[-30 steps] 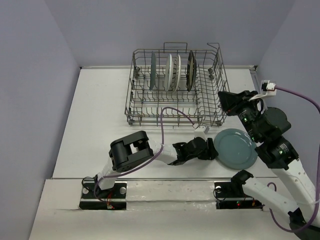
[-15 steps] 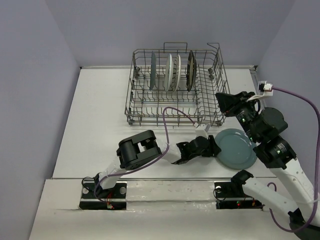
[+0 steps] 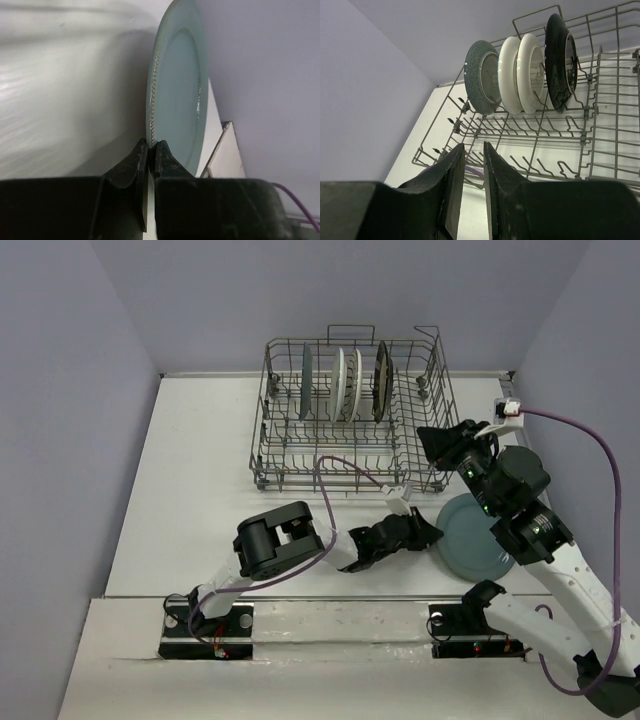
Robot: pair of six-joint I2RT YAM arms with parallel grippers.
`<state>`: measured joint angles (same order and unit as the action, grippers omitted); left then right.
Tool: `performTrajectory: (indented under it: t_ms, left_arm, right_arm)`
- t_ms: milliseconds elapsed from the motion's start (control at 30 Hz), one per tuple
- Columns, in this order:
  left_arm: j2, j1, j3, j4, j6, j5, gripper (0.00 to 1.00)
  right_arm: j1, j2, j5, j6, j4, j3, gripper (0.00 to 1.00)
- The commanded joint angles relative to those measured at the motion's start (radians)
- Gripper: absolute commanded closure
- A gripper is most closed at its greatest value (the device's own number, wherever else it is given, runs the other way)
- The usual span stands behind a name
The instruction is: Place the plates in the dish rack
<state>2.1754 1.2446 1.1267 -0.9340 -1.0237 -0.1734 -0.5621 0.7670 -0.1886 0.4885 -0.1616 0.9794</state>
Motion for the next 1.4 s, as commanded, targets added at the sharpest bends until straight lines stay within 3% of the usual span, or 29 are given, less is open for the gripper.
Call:
performTrajectory:
  t_ms: [0, 200, 367, 400, 567, 633, 733, 767, 867, 967, 1133, 1367]
  left_arm:
    - [-0.068, 0.001, -0.157, 0.021, 0.063, -0.044, 0.94]
    - [-0.244, 0.022, -0.387, -0.066, 0.068, -0.096, 0.94]
    - [-0.495, 0.010, -0.681, -0.214, 0.042, -0.196, 0.94]
    - [-0.543, 0.003, -0.682, -0.222, 0.037, -0.210, 0.94]
    - [-0.929, -0.025, -0.875, -0.048, 0.077, -0.288, 0.94]
    - [-1.049, -0.031, -0.919, 0.013, 0.073, -0.298, 0.94]
    - [-1.375, -0.053, -1.001, 0.226, 0.041, -0.319, 0.94]
    - [-1.376, -0.057, -1.016, 0.227, 0.034, -0.321, 0.94]
    - [-1.685, -0.077, -1.048, 0.497, 0.016, -0.336, 0.94]
    - [-1.875, -0.088, -1.062, 0.685, -0.018, -0.353, 0.94]
    - [-2.000, -0.093, -1.052, 0.845, -0.029, -0.359, 0.94]
    - [-1.902, -0.096, -1.027, 0.796, -0.004, -0.327, 0.94]
  right_arm:
    - [0.007, -0.006, 0.023, 0.015, 0.085, -0.019, 0.73]
    - [0.007, -0.015, 0.147, -0.005, 0.086, -0.071, 0.68]
    - [0.007, -0.029, 0.382, -0.054, 0.082, -0.131, 0.48]
    - [0.007, -0.029, 0.421, -0.054, 0.083, -0.149, 0.45]
    - [0.007, -0.034, 0.652, -0.007, 0.192, -0.309, 0.32]
    - [0.007, -0.046, 0.664, 0.001, 0.214, -0.359, 0.28]
    - [0.007, -0.058, 0.667, 0.021, 0.226, -0.409, 0.25]
    - [0.007, -0.058, 0.670, 0.030, 0.228, -0.409, 0.24]
    - [0.007, -0.054, 0.663, 0.059, 0.281, -0.536, 0.23]
    - [0.007, -0.034, 0.647, 0.107, 0.388, -0.620, 0.23]
    - [0.007, 0.090, 0.595, 0.142, 0.497, -0.709, 0.20]
    - [0.007, 0.363, 0.586, 0.203, 0.766, -0.783, 0.20]
